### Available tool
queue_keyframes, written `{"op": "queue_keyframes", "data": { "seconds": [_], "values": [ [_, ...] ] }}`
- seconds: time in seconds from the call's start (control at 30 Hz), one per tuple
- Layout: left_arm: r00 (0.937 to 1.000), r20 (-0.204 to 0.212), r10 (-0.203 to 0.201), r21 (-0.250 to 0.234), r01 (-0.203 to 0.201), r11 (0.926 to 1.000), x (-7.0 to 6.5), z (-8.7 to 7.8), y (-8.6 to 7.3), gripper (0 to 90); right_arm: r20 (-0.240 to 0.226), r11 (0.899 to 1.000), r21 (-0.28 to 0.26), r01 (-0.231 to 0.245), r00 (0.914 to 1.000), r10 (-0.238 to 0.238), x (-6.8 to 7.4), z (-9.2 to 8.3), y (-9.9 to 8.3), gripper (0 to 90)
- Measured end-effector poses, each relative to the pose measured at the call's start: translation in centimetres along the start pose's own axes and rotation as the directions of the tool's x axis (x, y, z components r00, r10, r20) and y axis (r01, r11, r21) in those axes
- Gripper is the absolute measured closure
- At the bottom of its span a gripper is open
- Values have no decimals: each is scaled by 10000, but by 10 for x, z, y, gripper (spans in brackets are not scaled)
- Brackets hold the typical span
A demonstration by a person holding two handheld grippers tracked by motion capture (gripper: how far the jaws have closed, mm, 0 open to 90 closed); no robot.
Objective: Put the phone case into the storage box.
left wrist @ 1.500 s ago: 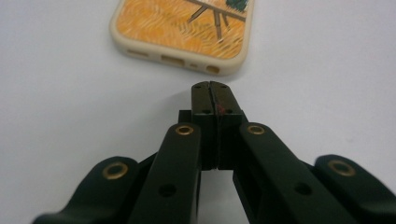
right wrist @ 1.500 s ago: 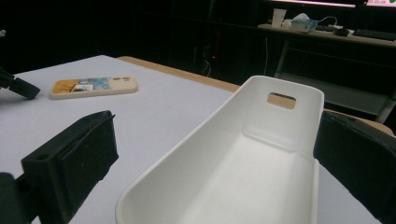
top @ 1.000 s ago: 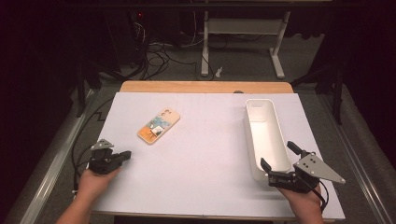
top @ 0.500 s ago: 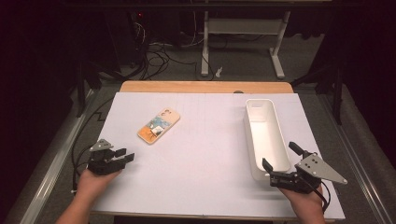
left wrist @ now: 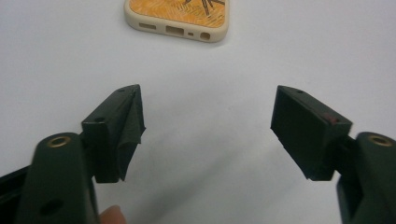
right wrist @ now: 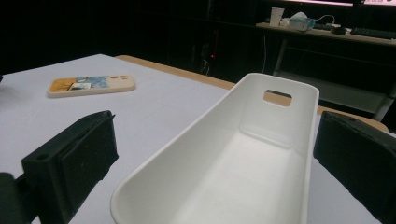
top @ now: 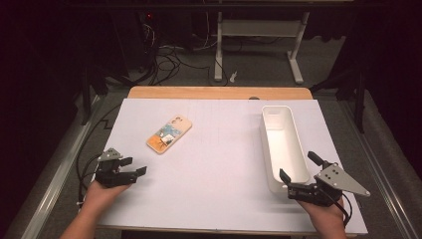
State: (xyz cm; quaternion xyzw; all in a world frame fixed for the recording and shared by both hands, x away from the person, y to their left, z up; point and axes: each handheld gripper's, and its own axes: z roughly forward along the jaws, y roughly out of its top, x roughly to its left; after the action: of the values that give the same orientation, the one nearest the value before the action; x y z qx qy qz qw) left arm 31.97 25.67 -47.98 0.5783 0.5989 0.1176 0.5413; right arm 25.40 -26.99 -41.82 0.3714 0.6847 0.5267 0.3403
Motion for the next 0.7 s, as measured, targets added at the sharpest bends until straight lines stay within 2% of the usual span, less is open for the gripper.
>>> {"op": "queue_keyframes", "data": {
  "seconds": [0.2, 0.33, 0.53, 0.6, 0.7],
  "values": [
    [9999, -141, 69, 76, -68, 9999, 0, 2, 0, 130, 4, 10000, 10, 1, 10000, -1, 0, 0, 0, 3],
    [9997, -244, -16, 310, 23, 9995, 0, 4, 0, 4, 0, 10000, 1, -4, 10000, 4, 0, 0, 0, 3],
    [9986, -201, 484, 459, -474, 9978, -5, 5, -3, 1, 0, 10000, 10, 25, 10000, -25, 1, 1, 0, 3],
    [9990, -148, 432, 458, -425, 9980, -6, 5, -2, 1, 1, 10000, 45, 43, 10000, -43, 1, 1, 0, 3],
    [9991, -318, 277, 591, -258, 9979, -7, 5, 4, 1, 15, 10000, 18, 52, 10000, -53, 1, 0, 0, 3]
  ]
}}
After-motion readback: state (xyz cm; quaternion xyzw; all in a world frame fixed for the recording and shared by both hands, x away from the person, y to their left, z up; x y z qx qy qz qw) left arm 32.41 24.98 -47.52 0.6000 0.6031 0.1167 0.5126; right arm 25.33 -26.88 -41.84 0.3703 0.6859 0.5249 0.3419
